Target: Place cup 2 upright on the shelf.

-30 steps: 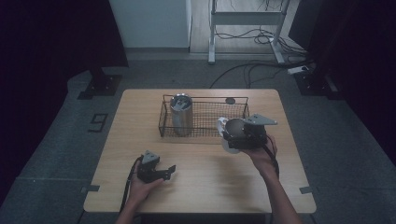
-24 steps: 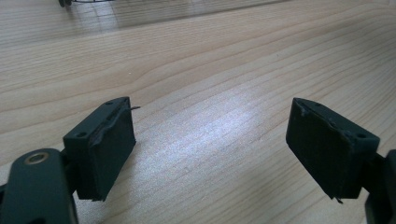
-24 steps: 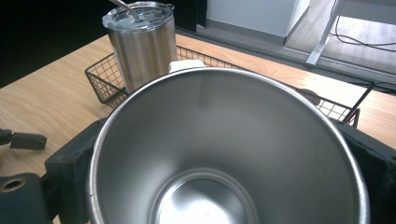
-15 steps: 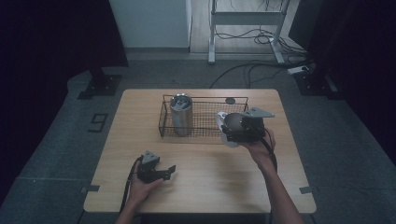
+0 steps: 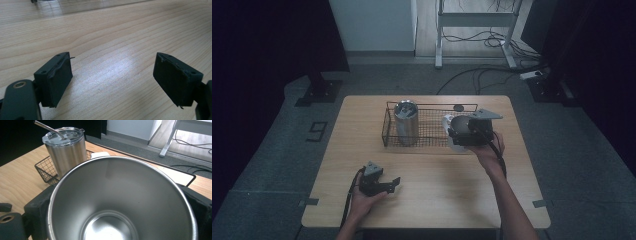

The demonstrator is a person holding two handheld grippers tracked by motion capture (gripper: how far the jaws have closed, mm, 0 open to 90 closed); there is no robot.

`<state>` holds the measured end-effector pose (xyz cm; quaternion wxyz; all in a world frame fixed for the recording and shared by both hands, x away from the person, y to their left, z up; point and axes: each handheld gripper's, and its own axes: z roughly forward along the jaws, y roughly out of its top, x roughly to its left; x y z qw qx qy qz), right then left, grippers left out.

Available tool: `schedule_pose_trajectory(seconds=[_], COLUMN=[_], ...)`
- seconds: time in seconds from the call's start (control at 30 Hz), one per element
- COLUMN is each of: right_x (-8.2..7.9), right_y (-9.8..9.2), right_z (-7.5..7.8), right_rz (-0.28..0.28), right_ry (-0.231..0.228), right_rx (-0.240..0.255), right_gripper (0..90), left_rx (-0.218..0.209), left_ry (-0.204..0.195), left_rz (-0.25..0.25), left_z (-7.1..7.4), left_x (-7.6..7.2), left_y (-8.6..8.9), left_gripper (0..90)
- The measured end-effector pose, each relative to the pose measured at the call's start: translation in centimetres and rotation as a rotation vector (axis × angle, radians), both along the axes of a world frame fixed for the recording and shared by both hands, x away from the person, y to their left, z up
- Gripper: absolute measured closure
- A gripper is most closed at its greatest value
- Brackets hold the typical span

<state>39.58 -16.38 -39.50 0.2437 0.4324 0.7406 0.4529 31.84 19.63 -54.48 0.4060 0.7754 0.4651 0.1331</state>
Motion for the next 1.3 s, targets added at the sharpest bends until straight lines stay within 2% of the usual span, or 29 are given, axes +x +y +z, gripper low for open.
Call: schedule_pose_trajectory(seconds=[0.27, 0.37, 0.73, 1.3], right_x=[1.4, 1.9, 2.9, 5.4], right_y=[0.0, -0.1, -0.2, -0.1], right_z=[-0.1, -0.2, 0.1, -0.3], right_rz=[-0.013, -0.022, -0.039, -0.072], right_ry=[0.006, 0.006, 0.002, 0.015], right_rx=[-0.004, 0.009, 0.026, 0.018], right_gripper=[5.7, 5.7, 5.7, 5.7], left_rx=[-0.002, -0.003, 0.002, 0.008], left_ry=[0.001, 0.003, 0.002, 0.0], left_rz=[-0.001, -0.001, -0.005, -0.01], left_z=[0.0, 0.0, 0.0, 0.0], left_x=[0.0, 0.0, -0.1, -0.1], left_y=[0.0, 0.0, -0.1, -0.3], left_gripper=[15.9, 15.9, 15.9, 15.9])
